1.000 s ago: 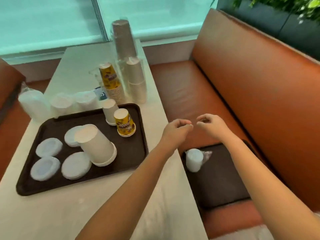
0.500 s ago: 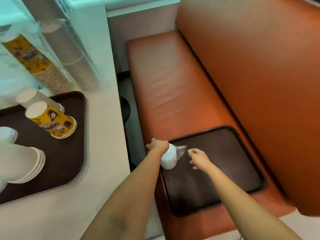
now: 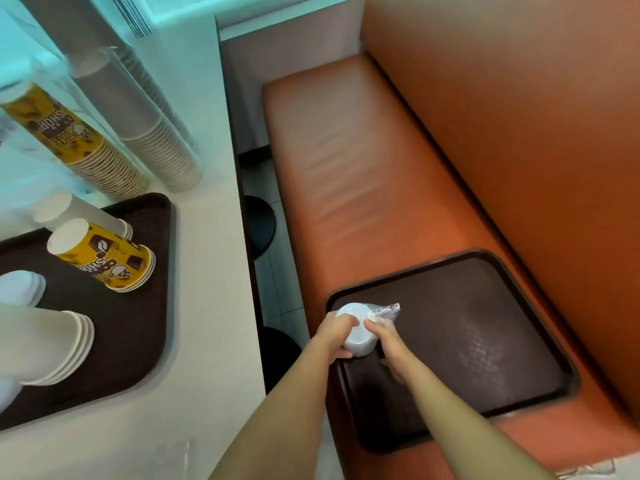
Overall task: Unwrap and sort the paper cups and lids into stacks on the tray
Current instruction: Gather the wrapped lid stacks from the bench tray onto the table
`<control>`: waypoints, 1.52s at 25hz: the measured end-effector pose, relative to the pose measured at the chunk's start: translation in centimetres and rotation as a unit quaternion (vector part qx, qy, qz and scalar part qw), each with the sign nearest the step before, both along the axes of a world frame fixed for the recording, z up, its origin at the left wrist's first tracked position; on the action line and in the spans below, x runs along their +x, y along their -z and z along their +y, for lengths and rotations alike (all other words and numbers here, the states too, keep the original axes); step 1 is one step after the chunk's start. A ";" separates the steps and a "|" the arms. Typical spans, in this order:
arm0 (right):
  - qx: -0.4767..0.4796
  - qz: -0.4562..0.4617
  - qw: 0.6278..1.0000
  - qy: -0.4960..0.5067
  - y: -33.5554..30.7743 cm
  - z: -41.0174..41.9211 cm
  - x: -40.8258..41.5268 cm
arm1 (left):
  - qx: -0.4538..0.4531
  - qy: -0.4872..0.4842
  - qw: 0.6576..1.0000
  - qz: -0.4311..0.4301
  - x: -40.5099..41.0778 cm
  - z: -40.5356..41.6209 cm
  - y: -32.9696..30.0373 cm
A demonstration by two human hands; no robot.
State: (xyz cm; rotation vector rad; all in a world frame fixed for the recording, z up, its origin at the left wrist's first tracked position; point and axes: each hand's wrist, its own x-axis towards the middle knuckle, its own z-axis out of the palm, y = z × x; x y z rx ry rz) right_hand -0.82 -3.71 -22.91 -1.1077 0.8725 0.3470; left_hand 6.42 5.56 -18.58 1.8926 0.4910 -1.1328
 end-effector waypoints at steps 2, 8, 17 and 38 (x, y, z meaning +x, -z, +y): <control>-0.011 -0.019 0.998 0.050 -0.2 0.1 -0.5 | -0.013 -0.001 1.000 0.004 -0.4 -0.1 -1.0; -0.075 -0.178 0.981 0.025 -9.0 -1.3 -1.4 | -0.084 0.090 0.990 -0.067 -0.5 0.4 -9.3; -0.138 -0.376 0.907 -0.131 -32.8 12.5 0.6 | -0.354 0.058 0.894 -0.267 -1.8 18.2 -28.8; -0.010 -0.181 0.970 -0.162 -39.1 48.6 2.7 | -0.041 0.001 0.796 -0.604 -4.5 52.5 -29.7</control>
